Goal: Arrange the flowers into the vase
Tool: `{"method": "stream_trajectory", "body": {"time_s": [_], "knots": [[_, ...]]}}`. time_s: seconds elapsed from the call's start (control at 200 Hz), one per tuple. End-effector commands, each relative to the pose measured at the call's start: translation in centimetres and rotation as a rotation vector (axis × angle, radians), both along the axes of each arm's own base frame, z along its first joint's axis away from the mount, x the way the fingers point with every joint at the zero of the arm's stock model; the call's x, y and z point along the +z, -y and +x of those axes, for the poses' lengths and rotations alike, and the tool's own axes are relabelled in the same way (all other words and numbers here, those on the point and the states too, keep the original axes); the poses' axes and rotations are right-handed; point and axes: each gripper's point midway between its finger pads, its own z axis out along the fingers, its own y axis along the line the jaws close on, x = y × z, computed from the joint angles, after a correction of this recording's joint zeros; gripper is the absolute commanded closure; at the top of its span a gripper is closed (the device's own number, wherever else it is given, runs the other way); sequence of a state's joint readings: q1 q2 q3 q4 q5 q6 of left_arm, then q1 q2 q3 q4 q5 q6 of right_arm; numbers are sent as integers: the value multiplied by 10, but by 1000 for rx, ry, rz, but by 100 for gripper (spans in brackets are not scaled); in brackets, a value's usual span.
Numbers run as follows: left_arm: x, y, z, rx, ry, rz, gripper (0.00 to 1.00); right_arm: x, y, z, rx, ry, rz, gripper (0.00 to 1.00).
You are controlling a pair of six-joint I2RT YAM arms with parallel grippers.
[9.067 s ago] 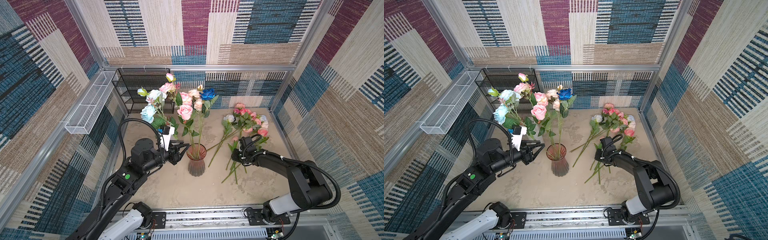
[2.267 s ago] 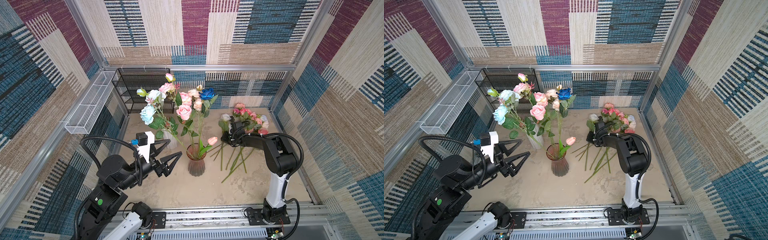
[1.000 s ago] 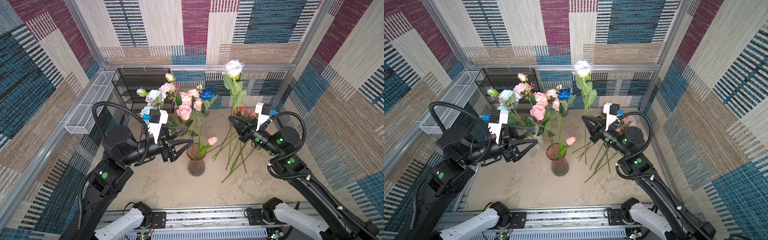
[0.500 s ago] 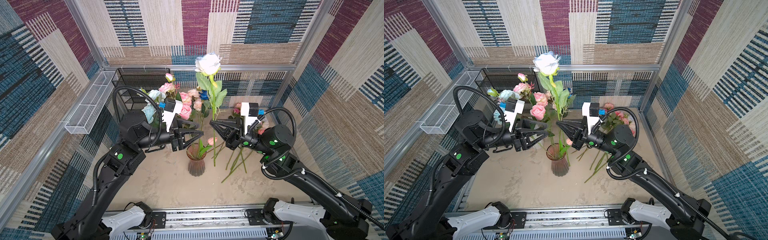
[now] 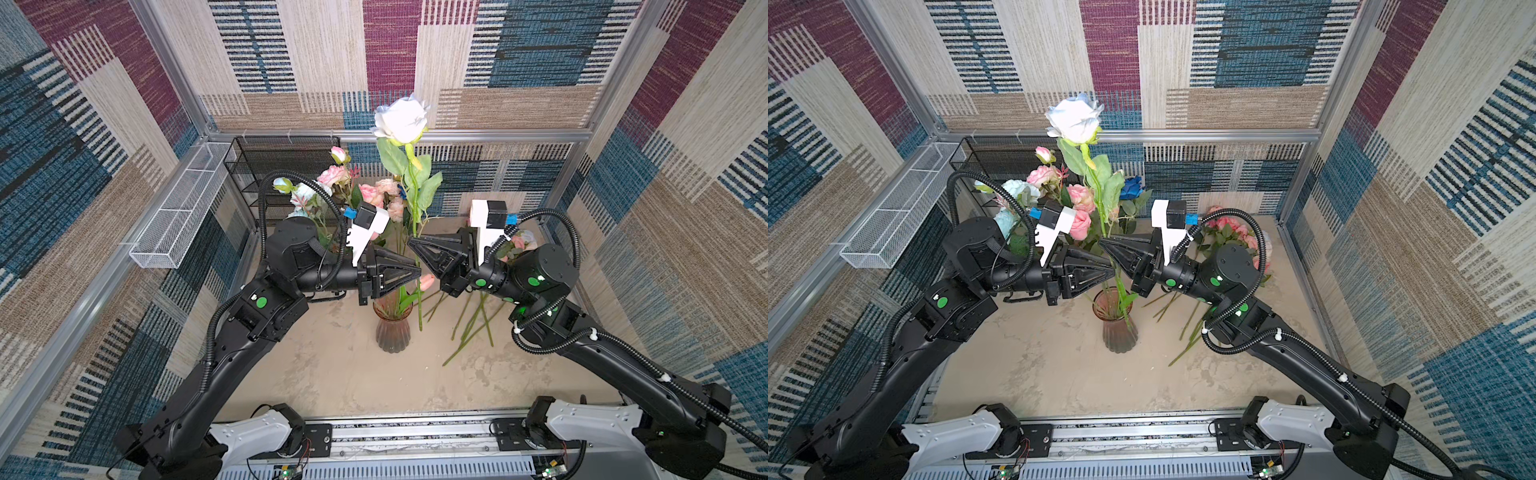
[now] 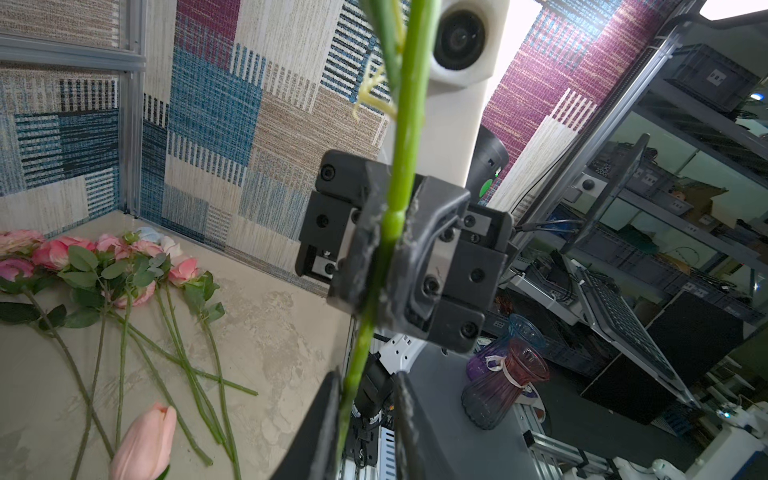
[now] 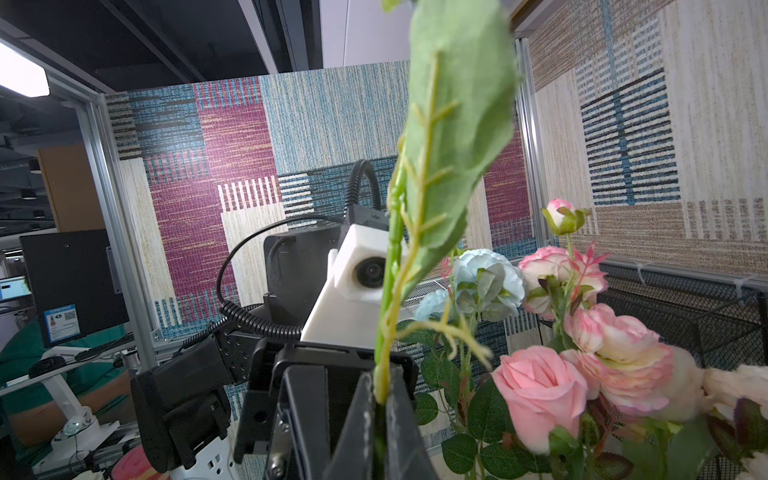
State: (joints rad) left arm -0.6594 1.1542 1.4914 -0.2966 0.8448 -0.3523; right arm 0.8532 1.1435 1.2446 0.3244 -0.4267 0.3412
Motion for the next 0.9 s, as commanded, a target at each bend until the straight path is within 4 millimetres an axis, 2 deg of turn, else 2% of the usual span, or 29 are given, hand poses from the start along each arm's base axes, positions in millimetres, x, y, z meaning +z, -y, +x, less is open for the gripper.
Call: {"method": "stream_trajectory", "body": {"time_s": [0.0,0.135,0.22,0.27,0.31,0.346,0.441,0.501,0.651,0.801,0.896], "knots": [[5,3,-4,-27,36,-9,83,5,1,-1,1,5,27,100],[3,6,0,-16,30,-3,84,1,1,-1,5,-4,28,100],[1,6,2,-9,25,1,92,0,2,-1,-1,-6,26,100],[1,5,3,4,29,1,100,-2,2,0,-6,-10,22,100],[0,5,6,20,30,4,100,-1,3,-1,-9,-10,21,100],[-1,4,8,38,34,11,100,-2,4,0,-15,-13,16,90],[-2,0,15,95,68,43,100,-3,16,2,-75,-18,20,47],[-4,-4,21,148,107,73,100,-2,28,1,-126,-13,29,37],[-11,-15,53,350,238,162,100,-1,63,-2,-251,-1,58,34],[-28,2,78,473,371,246,100,-2,85,-6,-325,0,72,34],[-27,5,88,537,405,223,100,-1,94,-9,-344,3,79,34]]}}
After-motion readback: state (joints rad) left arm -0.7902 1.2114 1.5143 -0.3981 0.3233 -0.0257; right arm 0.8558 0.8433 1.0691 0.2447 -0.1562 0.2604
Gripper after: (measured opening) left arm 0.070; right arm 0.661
